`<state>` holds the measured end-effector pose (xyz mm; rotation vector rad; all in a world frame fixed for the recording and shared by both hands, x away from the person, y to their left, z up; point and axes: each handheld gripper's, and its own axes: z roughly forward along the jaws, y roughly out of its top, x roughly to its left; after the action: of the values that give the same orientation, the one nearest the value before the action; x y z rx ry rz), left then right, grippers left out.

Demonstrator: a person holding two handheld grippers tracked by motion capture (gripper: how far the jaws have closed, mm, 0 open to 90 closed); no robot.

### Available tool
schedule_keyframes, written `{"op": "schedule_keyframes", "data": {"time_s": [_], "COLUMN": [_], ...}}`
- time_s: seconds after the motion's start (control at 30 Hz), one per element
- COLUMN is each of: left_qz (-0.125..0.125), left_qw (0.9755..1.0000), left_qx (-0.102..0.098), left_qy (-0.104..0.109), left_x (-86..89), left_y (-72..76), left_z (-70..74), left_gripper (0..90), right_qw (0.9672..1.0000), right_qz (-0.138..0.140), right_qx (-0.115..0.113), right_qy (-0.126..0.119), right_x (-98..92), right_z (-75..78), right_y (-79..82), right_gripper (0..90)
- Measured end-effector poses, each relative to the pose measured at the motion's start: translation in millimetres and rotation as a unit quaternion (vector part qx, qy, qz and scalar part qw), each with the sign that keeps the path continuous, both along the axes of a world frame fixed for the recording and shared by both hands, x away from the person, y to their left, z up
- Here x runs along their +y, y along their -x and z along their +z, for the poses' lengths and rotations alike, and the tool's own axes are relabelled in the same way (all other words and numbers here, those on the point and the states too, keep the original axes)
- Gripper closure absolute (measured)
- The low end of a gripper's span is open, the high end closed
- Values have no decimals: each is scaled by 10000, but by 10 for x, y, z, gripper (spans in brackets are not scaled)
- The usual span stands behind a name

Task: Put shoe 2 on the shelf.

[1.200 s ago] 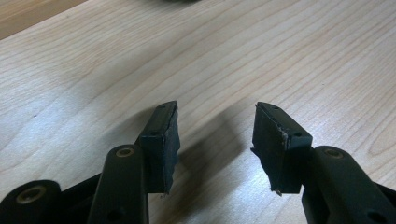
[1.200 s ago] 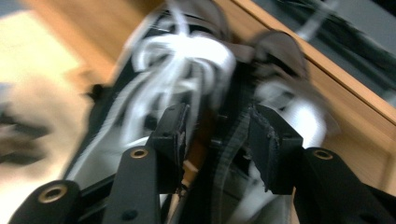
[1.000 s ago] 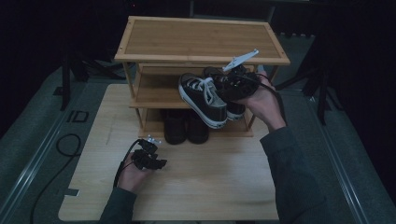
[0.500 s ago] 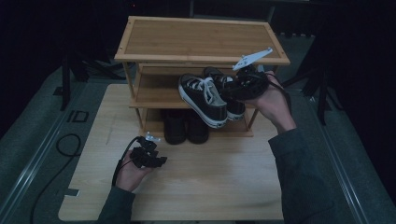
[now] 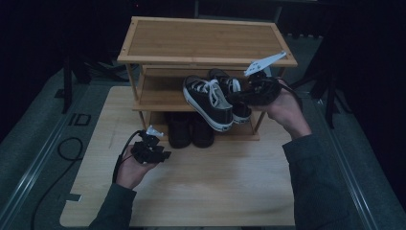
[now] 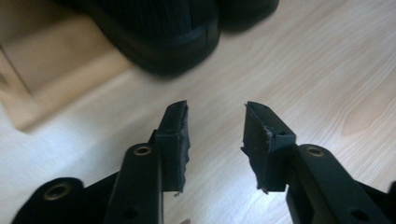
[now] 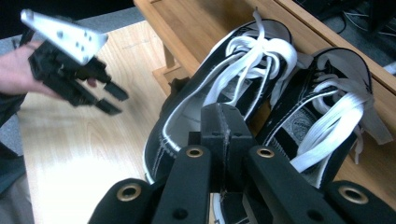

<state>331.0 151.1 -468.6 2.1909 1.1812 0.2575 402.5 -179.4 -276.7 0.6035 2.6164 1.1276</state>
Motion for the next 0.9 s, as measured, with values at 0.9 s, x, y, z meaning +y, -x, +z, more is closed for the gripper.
{"op": "schedule_keyframes", "data": {"time_s": [0.9], "left_qz": [-151], "left_qw": [9973], "left_qx": [-638], "left_qy": [-333], "left_x": [-223], "left_y": [-306], "left_z": [668], "left_gripper": [900], "right_qw": [9997], "right_qz": [110], "right_qx": [-44], "right_qy": [199], "right_x": [-241], "right_z": [-109], "right_y": [257], "right_gripper": [896]}}
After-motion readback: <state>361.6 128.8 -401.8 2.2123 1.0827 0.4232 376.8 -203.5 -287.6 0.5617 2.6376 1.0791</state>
